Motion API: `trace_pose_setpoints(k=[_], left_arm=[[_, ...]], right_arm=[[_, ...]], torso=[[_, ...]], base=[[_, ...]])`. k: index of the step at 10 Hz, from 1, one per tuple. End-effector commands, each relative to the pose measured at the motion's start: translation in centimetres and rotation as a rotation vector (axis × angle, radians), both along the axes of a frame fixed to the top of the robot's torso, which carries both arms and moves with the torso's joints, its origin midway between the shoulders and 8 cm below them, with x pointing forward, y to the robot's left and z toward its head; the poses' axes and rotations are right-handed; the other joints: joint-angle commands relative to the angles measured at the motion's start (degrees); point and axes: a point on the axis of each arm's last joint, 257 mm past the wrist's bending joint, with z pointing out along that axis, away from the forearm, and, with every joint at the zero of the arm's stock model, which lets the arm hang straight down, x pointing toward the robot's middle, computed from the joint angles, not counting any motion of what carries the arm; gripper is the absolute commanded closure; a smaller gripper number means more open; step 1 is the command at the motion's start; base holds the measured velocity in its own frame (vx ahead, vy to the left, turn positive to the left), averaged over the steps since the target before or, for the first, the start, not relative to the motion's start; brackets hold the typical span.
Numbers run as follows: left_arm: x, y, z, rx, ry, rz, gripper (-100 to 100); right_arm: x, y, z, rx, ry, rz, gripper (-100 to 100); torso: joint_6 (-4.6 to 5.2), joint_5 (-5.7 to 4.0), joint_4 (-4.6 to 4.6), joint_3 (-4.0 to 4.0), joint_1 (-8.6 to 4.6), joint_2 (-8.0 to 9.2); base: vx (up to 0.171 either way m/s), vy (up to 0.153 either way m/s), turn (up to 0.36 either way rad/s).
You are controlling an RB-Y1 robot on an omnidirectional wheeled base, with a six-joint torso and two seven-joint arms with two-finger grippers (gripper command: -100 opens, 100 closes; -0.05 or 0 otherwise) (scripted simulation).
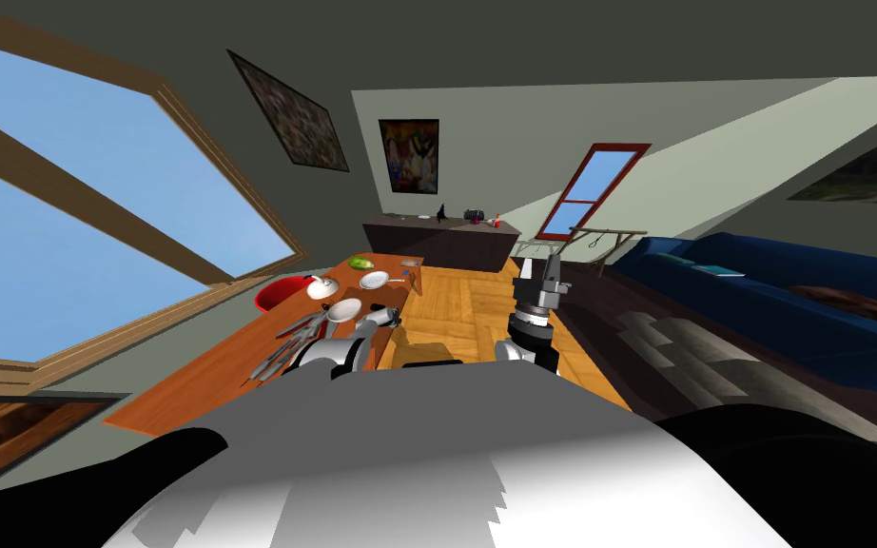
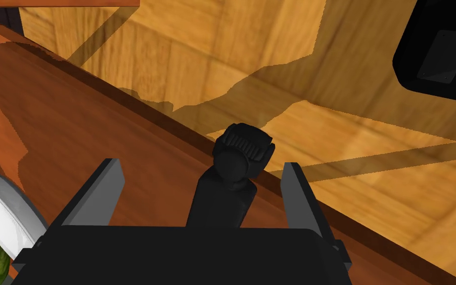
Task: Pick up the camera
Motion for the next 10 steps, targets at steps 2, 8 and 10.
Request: trace_pose_setpoints(k=[2,8,10], left_arm=[[0.0,-0.1,-0.1,0.0,0.0,0.001,-100],[0.0,-0.1,-0.2,0.003,-0.002,-0.002,0],[1.8,0.5,1.6,0.003,-0.027,-0.01,100]], right_arm=[[0.0,0.0,0.0,0.0,0.0,0.0,0],[0.0,0.0,0.0,0.0,0.0,0.0,0],[0.0,0.0,0.0,0.0,0.0,0.0,0]], torso=[[0.0,-0.01,0.01,0.04,-0.05,0.08],[-0.03,0.0,0.04,0.1,-0.06,0.17],[-0.08,-0.03,0.07,0.21,-0.15,0.38]], base=[[0.008,0.004,0.002],[0.0,0.0,0.0],[-0.068,-0.037,0.042]])
